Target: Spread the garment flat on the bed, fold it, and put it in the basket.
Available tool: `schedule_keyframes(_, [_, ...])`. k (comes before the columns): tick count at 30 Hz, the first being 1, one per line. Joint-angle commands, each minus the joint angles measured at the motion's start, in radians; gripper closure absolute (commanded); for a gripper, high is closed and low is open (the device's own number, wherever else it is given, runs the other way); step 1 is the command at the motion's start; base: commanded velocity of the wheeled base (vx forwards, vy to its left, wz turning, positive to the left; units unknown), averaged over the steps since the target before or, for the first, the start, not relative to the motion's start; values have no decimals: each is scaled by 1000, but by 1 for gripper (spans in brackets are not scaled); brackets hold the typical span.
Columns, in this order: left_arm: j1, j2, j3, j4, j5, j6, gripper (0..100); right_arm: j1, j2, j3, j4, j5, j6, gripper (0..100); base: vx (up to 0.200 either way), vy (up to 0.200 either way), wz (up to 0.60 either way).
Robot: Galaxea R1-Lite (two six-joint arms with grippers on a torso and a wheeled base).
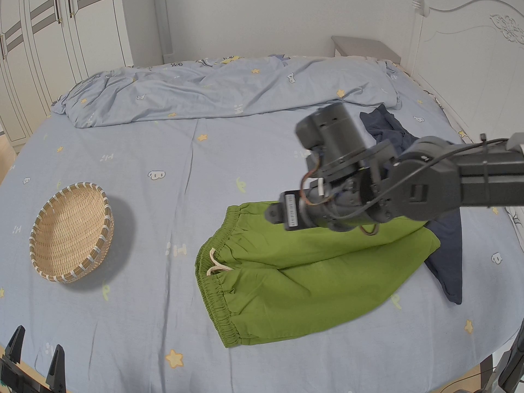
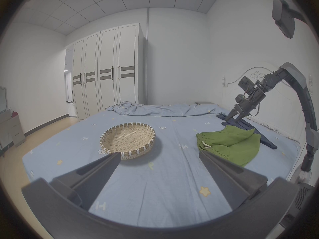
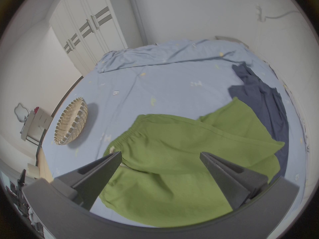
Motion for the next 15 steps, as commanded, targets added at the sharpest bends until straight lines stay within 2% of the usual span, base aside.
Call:
schedule_keyframes(1, [0, -16, 17, 0, -2, 2, 0, -236, -307, 301, -22, 177, -2, 0, 0, 0, 0])
schedule_keyframes(2, [0, -16, 17, 0, -2, 3, 0, -240, -313, 307, -22, 183, -2, 0, 0, 0, 0])
schedule_keyframes(4, [0, -16, 17, -1, -3, 15, 0, -337, -413, 428, -28, 307, -2, 0, 0, 0, 0])
schedule_keyframes(7, [0, -16, 17, -1, -3, 20, 0, -420, -487, 533, -50, 429, -13, 0, 0, 0, 0])
schedule_keyframes(8, [0, -16, 17, -3, -3, 18, 0, -438, -493, 543, -65, 452, -19, 0, 0, 0, 0])
schedule_keyframes(10, [0, -16, 17, -3, -3, 18, 0, -438, -493, 543, -65, 452, -19, 0, 0, 0, 0])
schedule_keyframes(11, [-8, 2, -216, -103, -19, -107, 0, -457, -518, 562, -74, 456, -44, 0, 0, 0, 0])
schedule_keyframes(13, [-44, 123, -504, -32, -26, -317, 0, -457, -525, 566, -74, 455, -48, 0, 0, 0, 0])
schedule_keyframes(14, [-60, 176, -609, 37, -31, -360, 0, -454, -527, 566, -74, 455, -48, 0, 0, 0, 0])
schedule_keyframes(15, [-60, 176, -609, 37, -31, -360, 0, -454, -527, 566, -74, 455, -48, 0, 0, 0, 0])
